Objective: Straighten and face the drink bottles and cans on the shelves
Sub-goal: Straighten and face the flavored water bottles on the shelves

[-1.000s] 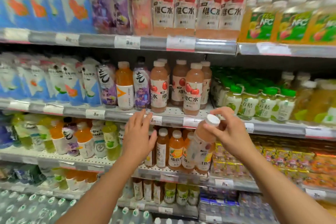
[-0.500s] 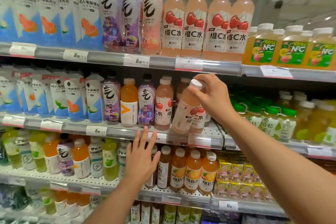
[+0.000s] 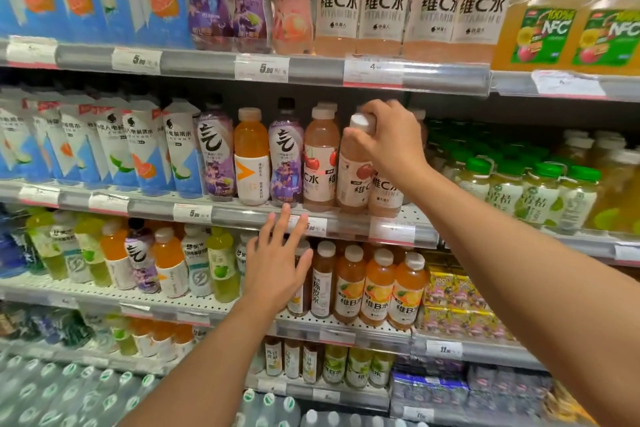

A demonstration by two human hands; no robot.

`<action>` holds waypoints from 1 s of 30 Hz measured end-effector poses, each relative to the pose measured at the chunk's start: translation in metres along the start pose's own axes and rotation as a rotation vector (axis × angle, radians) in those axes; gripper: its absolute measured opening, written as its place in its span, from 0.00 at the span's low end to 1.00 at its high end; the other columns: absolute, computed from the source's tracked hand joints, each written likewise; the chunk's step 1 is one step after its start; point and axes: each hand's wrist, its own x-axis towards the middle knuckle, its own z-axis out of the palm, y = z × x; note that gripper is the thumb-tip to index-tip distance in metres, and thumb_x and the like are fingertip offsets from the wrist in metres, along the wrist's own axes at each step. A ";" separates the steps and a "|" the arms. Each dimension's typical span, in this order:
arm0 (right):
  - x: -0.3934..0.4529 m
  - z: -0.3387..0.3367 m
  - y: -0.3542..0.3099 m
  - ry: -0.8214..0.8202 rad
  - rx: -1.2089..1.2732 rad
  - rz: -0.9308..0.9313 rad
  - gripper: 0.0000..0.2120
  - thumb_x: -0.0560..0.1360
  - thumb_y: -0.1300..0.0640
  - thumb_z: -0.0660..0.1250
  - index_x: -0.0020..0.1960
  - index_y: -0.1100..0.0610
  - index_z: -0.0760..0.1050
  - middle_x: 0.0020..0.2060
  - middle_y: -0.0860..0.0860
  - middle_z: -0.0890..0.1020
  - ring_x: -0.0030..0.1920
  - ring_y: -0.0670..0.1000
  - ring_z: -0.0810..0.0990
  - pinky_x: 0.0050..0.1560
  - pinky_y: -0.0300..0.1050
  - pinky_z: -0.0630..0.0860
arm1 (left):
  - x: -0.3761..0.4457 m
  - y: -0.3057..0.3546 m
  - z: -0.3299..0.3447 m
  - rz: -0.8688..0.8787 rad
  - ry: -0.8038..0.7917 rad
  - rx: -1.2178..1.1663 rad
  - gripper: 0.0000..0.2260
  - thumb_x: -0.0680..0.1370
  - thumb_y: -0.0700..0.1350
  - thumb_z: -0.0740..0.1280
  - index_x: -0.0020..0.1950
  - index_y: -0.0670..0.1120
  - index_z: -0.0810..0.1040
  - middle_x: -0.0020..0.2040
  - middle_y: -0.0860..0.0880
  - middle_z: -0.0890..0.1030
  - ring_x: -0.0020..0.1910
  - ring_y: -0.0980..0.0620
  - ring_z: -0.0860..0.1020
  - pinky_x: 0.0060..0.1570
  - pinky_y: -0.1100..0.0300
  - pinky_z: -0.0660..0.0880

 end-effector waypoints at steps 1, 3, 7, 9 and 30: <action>0.003 0.002 -0.001 0.014 -0.012 0.002 0.22 0.75 0.44 0.73 0.64 0.53 0.76 0.55 0.51 0.81 0.54 0.51 0.80 0.52 0.44 0.77 | 0.000 0.000 0.000 0.001 0.000 0.002 0.29 0.82 0.64 0.52 0.83 0.62 0.49 0.84 0.53 0.46 0.82 0.46 0.51 0.69 0.37 0.66; 0.008 0.005 -0.005 0.037 -0.054 -0.003 0.20 0.75 0.43 0.73 0.61 0.53 0.76 0.50 0.51 0.83 0.49 0.52 0.82 0.50 0.49 0.81 | 0.000 -0.001 0.000 0.000 0.000 0.005 0.29 0.82 0.64 0.51 0.82 0.63 0.48 0.84 0.54 0.45 0.82 0.47 0.50 0.70 0.37 0.65; 0.017 0.010 -0.007 0.017 -0.148 -0.015 0.14 0.78 0.46 0.71 0.57 0.53 0.77 0.47 0.52 0.84 0.46 0.55 0.83 0.47 0.53 0.82 | -0.001 -0.001 0.004 -0.011 0.020 -0.004 0.28 0.83 0.64 0.50 0.82 0.64 0.47 0.84 0.55 0.45 0.82 0.47 0.51 0.70 0.39 0.66; 0.019 0.014 -0.004 -0.010 -0.181 -0.025 0.10 0.79 0.51 0.70 0.57 0.55 0.77 0.45 0.53 0.84 0.44 0.56 0.83 0.45 0.53 0.82 | -0.001 0.001 0.006 -0.020 0.035 -0.001 0.27 0.83 0.63 0.50 0.82 0.64 0.48 0.84 0.55 0.46 0.82 0.47 0.52 0.69 0.38 0.67; -0.029 0.012 0.012 0.026 -0.076 0.037 0.20 0.80 0.52 0.66 0.71 0.54 0.71 0.57 0.53 0.82 0.54 0.53 0.82 0.50 0.49 0.79 | 0.001 -0.013 -0.021 0.042 -0.073 0.103 0.29 0.80 0.62 0.51 0.82 0.59 0.55 0.84 0.52 0.50 0.79 0.45 0.59 0.70 0.41 0.67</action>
